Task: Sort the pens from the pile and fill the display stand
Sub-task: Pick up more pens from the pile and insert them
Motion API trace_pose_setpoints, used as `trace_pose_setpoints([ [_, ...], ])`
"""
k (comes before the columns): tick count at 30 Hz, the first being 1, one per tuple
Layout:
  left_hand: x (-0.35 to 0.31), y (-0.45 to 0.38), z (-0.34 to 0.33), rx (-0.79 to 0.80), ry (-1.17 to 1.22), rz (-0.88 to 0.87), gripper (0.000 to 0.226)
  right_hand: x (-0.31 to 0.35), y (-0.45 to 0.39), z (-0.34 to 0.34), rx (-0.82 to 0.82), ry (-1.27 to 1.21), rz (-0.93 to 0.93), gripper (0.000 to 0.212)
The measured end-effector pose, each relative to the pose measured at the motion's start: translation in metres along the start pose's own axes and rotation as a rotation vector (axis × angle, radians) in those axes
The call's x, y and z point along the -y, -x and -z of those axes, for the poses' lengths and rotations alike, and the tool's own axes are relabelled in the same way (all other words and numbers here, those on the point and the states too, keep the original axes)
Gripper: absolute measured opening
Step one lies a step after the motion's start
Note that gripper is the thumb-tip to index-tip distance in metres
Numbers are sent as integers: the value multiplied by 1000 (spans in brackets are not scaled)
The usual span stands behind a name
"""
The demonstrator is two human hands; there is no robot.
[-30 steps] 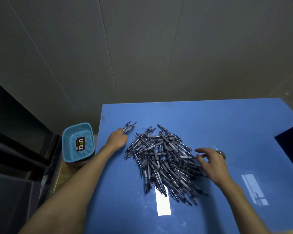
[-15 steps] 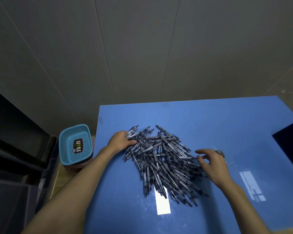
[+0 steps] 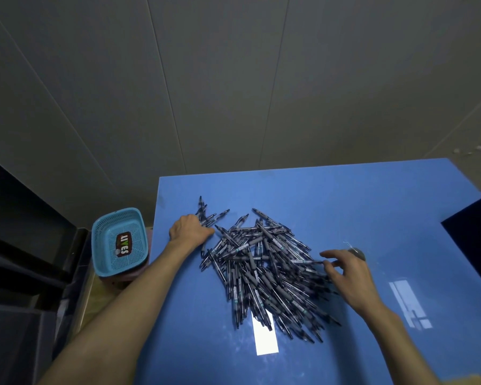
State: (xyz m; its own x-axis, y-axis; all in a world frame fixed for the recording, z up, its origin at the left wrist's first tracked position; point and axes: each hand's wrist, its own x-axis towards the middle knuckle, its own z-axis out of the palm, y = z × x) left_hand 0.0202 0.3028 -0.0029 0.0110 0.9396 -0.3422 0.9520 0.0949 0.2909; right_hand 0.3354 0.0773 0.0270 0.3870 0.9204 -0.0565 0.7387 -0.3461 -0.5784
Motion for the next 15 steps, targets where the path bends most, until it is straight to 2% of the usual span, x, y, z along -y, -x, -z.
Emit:
trace_pose_setpoints([
  [4, -6, -1, 2, 22, -117, -15, 25, 2, 2, 0, 3, 5, -9, 20],
  [8, -4, -6, 0, -2, -125, 0, 27, 3, 5, 1, -2, 6, -21, 19],
  [12, 8, -9, 1, -64, 151, 54, 24, 8, 6, -3, 0, -5, -27, 19],
  [15, 19, -4, -5, -181, 398, 97, 17, 24, 0, -11, -2, -29, -1, 19],
])
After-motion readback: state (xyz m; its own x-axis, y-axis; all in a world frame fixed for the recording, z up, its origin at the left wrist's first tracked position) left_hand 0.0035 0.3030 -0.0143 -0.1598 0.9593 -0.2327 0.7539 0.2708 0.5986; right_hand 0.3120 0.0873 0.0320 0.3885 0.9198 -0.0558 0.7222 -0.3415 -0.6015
